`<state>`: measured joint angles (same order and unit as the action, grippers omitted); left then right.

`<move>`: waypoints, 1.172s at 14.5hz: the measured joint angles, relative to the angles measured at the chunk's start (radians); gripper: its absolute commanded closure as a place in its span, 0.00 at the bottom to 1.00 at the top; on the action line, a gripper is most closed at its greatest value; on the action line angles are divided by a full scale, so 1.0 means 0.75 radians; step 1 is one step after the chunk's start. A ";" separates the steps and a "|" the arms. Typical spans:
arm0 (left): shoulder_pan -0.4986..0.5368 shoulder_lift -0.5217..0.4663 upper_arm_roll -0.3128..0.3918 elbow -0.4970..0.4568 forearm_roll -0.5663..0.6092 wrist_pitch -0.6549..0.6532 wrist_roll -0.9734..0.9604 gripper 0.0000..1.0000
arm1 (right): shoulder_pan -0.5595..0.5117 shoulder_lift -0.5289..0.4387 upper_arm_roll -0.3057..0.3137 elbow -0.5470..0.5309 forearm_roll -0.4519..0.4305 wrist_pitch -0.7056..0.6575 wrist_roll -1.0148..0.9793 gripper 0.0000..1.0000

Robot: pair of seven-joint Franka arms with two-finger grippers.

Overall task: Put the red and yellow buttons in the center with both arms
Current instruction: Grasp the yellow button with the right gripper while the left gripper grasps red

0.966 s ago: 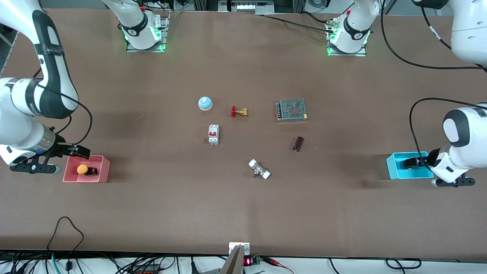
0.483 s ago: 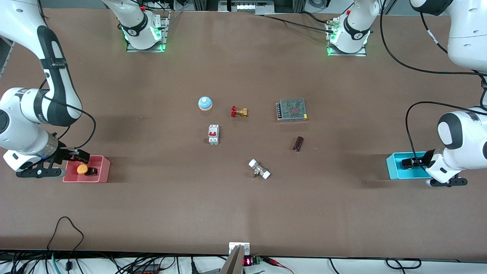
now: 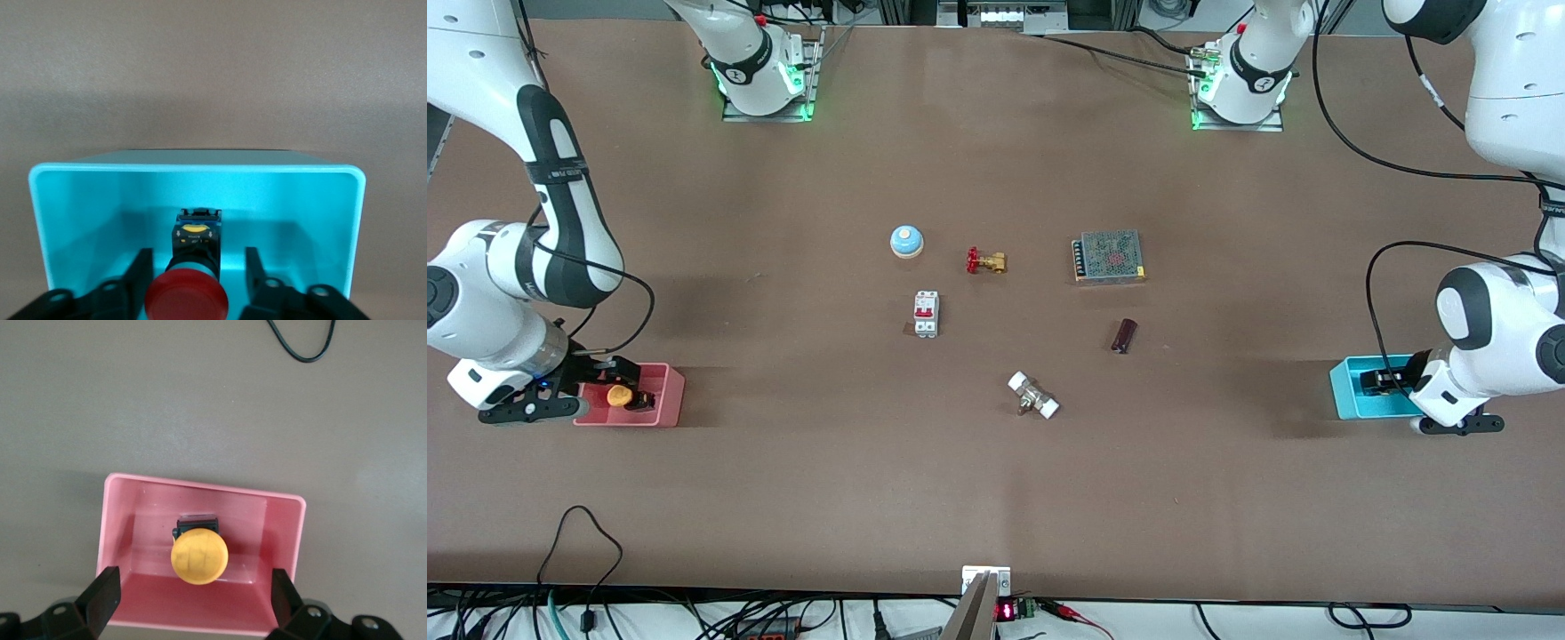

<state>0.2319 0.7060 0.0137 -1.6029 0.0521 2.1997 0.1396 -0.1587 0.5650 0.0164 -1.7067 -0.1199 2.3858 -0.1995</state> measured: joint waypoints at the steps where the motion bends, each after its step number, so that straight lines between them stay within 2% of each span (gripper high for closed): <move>1: 0.000 0.000 0.000 0.000 0.000 0.000 0.000 0.64 | 0.000 0.007 0.001 0.000 0.005 0.008 -0.003 0.00; 2: 0.000 0.000 0.000 0.000 0.000 0.001 0.000 0.71 | 0.000 0.012 0.001 0.000 0.010 0.016 -0.010 0.00; 3: 0.000 0.000 0.000 0.000 0.000 0.001 0.000 0.72 | 0.000 0.018 0.001 0.000 0.019 0.025 -0.017 0.00; 9: 0.000 -0.058 0.000 0.032 0.000 -0.059 0.016 0.74 | -0.014 0.049 0.000 0.000 0.082 0.079 -0.112 0.00; 14: -0.005 -0.253 -0.019 0.054 0.000 -0.331 0.021 0.73 | -0.018 0.063 0.000 0.000 0.083 0.107 -0.121 0.00; 17: -0.008 -0.354 -0.119 0.053 0.000 -0.567 0.012 0.73 | -0.018 0.092 0.000 0.000 0.083 0.162 -0.121 0.00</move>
<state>0.2261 0.4402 -0.0757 -1.5629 0.0519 1.7746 0.1482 -0.1719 0.6342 0.0162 -1.7069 -0.0579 2.5069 -0.2904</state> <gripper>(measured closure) 0.656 0.000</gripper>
